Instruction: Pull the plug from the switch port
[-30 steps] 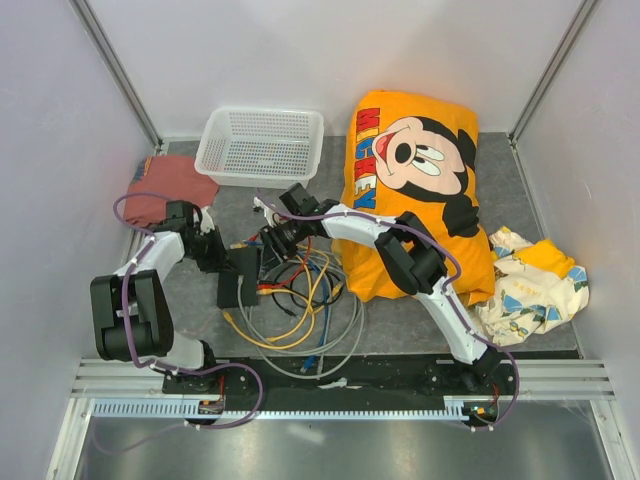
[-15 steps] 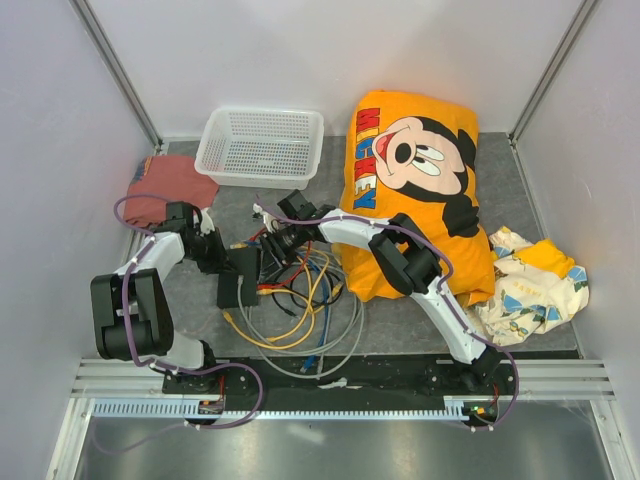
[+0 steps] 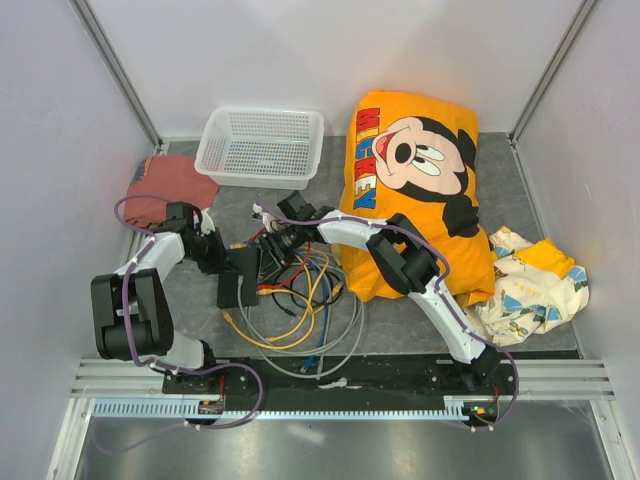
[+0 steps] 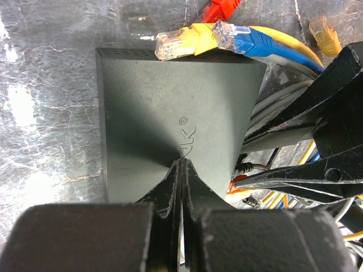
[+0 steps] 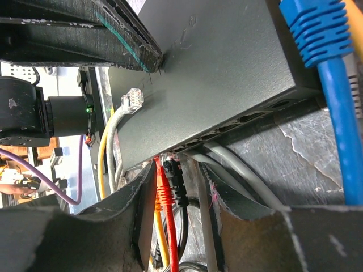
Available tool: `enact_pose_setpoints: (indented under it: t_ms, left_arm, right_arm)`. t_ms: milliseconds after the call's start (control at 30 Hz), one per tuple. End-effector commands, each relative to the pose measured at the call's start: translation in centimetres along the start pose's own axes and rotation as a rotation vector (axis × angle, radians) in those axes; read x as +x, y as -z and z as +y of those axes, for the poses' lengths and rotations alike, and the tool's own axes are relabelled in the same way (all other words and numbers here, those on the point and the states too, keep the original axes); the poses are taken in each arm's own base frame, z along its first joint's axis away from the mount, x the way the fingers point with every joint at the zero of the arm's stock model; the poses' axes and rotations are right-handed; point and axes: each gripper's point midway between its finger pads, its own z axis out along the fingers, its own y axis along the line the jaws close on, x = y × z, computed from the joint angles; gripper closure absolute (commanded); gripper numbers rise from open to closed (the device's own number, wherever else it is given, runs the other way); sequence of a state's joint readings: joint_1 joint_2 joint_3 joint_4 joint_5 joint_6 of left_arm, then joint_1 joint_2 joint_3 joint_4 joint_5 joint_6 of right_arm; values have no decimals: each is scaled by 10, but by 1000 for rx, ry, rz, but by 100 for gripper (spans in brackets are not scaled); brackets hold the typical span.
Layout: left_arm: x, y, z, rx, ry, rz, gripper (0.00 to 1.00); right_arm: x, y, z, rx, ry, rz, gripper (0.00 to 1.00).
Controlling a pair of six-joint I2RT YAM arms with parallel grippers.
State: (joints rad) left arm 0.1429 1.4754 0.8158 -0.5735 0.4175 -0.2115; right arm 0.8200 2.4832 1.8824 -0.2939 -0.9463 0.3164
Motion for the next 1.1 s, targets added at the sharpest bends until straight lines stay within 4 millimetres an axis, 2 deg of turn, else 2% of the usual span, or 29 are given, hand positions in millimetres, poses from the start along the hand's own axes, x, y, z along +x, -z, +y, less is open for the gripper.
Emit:
enact_pose_setpoints:
  t_ms: [0, 467, 633, 933, 1033, 1067]
  left_arm:
    - [-2, 0, -2, 14, 3, -12, 98]
    - [-2, 1, -3, 18, 1, -18, 98]
    - [-2, 1, -3, 20, 0, -19, 98]
    - [-3, 1, -4, 24, 0, -21, 99]
    - [-2, 0, -3, 23, 3, -19, 98]
    - [-2, -1, -3, 23, 4, -17, 98]
  right_arm:
    - [0, -13, -8, 25, 28, -2, 58]
    - [7, -19, -19, 100, 40, 13, 64]
    - [9, -20, -21, 119, 53, 22, 74]
    - [13, -19, -23, 129, 78, 39, 85]
    - [15, -18, -19, 105, 92, 49, 91]
    - [17, -18, -18, 96, 93, 54, 96]
